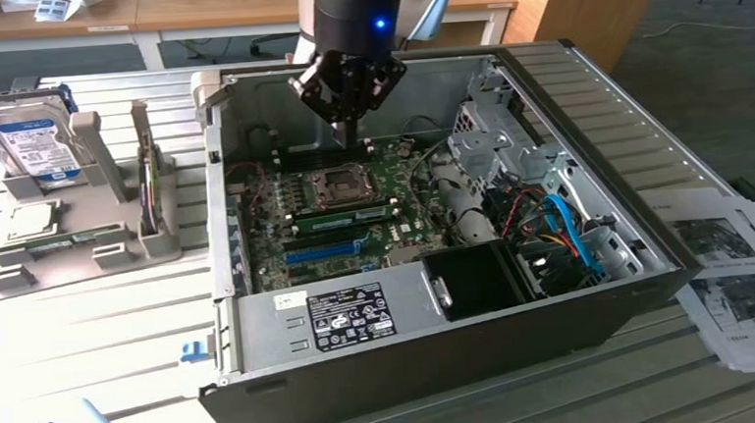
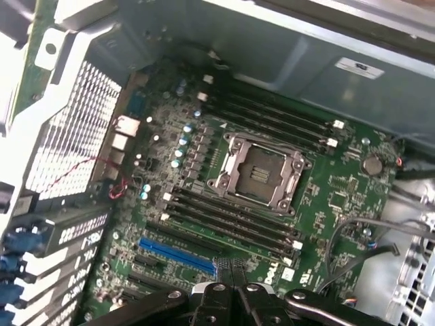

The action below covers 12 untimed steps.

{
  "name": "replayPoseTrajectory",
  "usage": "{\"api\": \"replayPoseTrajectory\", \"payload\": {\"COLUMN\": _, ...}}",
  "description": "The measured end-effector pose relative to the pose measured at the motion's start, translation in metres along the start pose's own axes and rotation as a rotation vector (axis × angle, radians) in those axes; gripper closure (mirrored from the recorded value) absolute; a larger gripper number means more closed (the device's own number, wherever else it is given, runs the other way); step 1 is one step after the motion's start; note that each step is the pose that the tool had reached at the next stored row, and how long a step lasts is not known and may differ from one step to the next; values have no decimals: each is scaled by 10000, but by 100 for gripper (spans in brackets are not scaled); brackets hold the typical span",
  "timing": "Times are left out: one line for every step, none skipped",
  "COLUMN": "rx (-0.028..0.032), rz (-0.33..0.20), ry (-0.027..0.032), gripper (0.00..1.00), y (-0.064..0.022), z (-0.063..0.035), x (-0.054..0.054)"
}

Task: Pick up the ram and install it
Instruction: 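Press down the ram until it locks into place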

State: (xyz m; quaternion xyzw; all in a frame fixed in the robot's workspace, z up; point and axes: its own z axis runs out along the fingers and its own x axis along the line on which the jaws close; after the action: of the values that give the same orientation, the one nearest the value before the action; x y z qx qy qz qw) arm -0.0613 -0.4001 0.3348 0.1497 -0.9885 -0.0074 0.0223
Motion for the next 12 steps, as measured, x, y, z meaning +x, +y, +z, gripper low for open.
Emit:
{"api": "replayPoseTrajectory", "payload": {"rx": -5, "rz": 116, "ry": -2, "gripper": 91, "y": 0, "z": 0, "x": 0}}
{"api": "replayPoseTrajectory", "payload": {"rx": -11, "rz": 243, "ry": -5, "gripper": 91, "y": 0, "z": 0, "x": 0}}
{"api": "replayPoseTrajectory", "payload": {"rx": -16, "rz": 384, "ry": -8, "gripper": 91, "y": 0, "z": 1, "x": 0}}
{"api": "replayPoseTrajectory", "payload": {"rx": -22, "rz": 521, "ry": -12, "gripper": 91, "y": 0, "z": 1, "x": 0}}
{"api": "replayPoseTrajectory", "payload": {"rx": -29, "rz": 661, "ry": -14, "gripper": 91, "y": 0, "z": 2, "x": 0}}
{"api": "replayPoseTrajectory", "payload": {"rx": -34, "rz": 805, "ry": -18, "gripper": 91, "y": 0, "z": 2, "x": 0}}
{"api": "replayPoseTrajectory", "payload": {"rx": -40, "rz": 949, "ry": -20, "gripper": 91, "y": 0, "z": 2, "x": 0}}
{"api": "replayPoseTrajectory", "payload": {"rx": -46, "rz": 1096, "ry": -24, "gripper": 91, "y": 0, "z": 3, "x": 0}}
{"api": "replayPoseTrajectory", "payload": {"rx": -53, "rz": 1251, "ry": -27, "gripper": 91, "y": 0, "z": 3, "x": 0}}
{"api": "replayPoseTrajectory", "payload": {"rx": -59, "rz": 1399, "ry": -30, "gripper": 91, "y": 0, "z": 3, "x": 0}}
{"api": "replayPoseTrajectory", "payload": {"rx": -65, "rz": 1546, "ry": -33, "gripper": 91, "y": 0, "z": 4, "x": 0}}
{"api": "replayPoseTrajectory", "payload": {"rx": -72, "rz": 1693, "ry": -36, "gripper": 91, "y": 0, "z": 4, "x": 0}}
